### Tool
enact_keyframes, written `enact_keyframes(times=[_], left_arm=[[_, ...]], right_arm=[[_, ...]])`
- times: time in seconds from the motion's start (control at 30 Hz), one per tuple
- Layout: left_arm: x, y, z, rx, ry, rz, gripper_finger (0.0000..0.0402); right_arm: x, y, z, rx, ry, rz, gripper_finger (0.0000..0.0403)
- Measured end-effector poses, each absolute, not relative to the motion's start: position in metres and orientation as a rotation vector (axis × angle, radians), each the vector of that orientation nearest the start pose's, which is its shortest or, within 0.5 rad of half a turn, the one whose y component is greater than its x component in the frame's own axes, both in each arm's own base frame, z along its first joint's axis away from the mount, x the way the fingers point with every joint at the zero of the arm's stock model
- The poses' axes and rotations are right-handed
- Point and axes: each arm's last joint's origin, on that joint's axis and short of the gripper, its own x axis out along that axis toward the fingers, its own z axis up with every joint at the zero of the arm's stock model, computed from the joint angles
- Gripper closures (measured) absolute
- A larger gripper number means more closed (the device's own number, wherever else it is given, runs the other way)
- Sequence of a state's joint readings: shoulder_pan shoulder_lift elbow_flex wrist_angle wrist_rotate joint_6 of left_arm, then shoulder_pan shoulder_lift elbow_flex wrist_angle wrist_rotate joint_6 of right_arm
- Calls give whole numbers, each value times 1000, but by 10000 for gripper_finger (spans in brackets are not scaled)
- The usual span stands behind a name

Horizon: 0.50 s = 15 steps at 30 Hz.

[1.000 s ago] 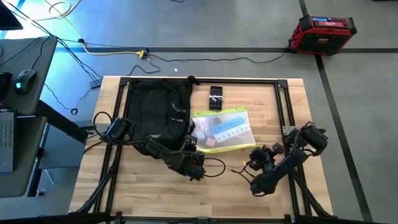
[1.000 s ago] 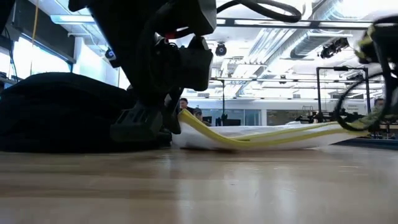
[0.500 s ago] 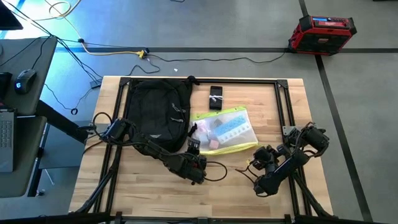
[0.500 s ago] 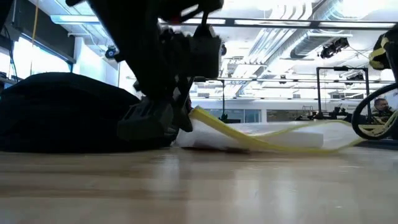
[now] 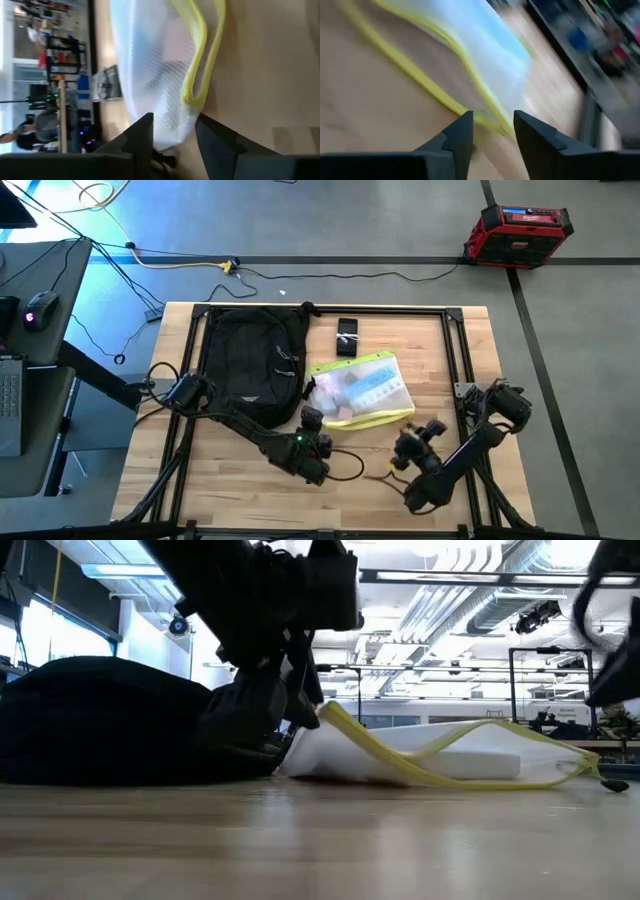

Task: Unpack backpack
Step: Open the transparent zip bag, then remove the pink charger adapter from the transparent zip bag

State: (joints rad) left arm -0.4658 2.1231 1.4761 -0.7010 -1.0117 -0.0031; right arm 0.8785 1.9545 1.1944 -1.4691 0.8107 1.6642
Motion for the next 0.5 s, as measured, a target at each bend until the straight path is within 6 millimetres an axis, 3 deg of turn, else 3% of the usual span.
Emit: enact_keyframes(times=[0.17,0.37,0.5], left_arm=[[371,-171,151,1041,934,551,268],[364,-190,156,1132,836,608,268],[365,-191,166,1057,821,571,268]], right_arm=[[218,213,147,-273,741,-777,261],[249,195,142,-268,812,-771,260],[272,180,138,-252,905,-729,260]])
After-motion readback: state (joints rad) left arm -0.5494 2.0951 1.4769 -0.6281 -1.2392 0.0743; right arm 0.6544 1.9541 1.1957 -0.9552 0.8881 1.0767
